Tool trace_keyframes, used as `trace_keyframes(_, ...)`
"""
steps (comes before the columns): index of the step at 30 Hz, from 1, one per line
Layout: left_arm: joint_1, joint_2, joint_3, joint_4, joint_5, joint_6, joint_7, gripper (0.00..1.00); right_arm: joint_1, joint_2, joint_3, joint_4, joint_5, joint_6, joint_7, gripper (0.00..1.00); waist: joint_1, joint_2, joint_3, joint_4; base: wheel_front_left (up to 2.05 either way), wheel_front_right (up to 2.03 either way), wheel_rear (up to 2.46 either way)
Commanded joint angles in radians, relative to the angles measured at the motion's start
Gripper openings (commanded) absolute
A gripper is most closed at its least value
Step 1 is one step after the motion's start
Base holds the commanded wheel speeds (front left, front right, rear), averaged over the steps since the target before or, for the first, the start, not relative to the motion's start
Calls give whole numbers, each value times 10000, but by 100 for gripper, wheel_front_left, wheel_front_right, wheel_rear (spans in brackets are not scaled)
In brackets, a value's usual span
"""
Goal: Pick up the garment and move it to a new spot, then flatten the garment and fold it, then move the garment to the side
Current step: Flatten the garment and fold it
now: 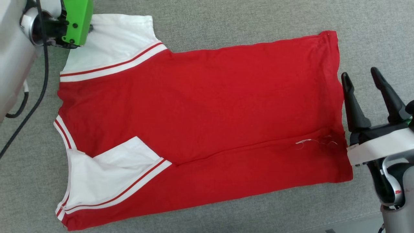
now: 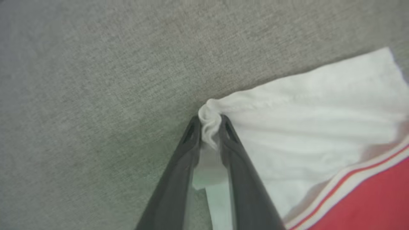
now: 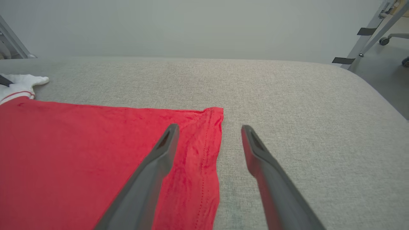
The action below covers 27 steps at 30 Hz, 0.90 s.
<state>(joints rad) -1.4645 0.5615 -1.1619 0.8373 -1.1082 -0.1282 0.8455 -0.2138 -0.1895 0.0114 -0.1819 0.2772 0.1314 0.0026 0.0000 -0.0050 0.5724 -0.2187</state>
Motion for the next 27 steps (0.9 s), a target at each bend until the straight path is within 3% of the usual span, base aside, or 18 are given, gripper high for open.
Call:
trace_keyframes(1,628,-81,-301,86,81,-18,-113,0,-310,-128,-52,11,26,-7,-87,100,0,50,-172,138,0,0,0)
trace_keyframes(7,586,-123,-330,-489,82,-22,-1231,0,-973,-850,-255,-35,-24,-7,307,100,0,50,-805,556,0,0,0)
trace_keyframes(13,589,-90,-555,-1592,81,-23,-2388,0,-2142,-2214,-63,245,408,-7,1607,100,0,50,-1391,1042,0,0,0)
trace_keyframes(22,708,-84,-916,-2719,116,-24,-3308,0,-4042,-4604,1567,1961,2802,-7,6434,100,0,50,-1683,1635,0,0,0)
trace_keyframes(27,596,-175,-1002,-3040,175,-24,-3670,0,-4816,-5105,2300,2922,4012,-7,8640,100,0,50,-1479,1913,0,0,0)
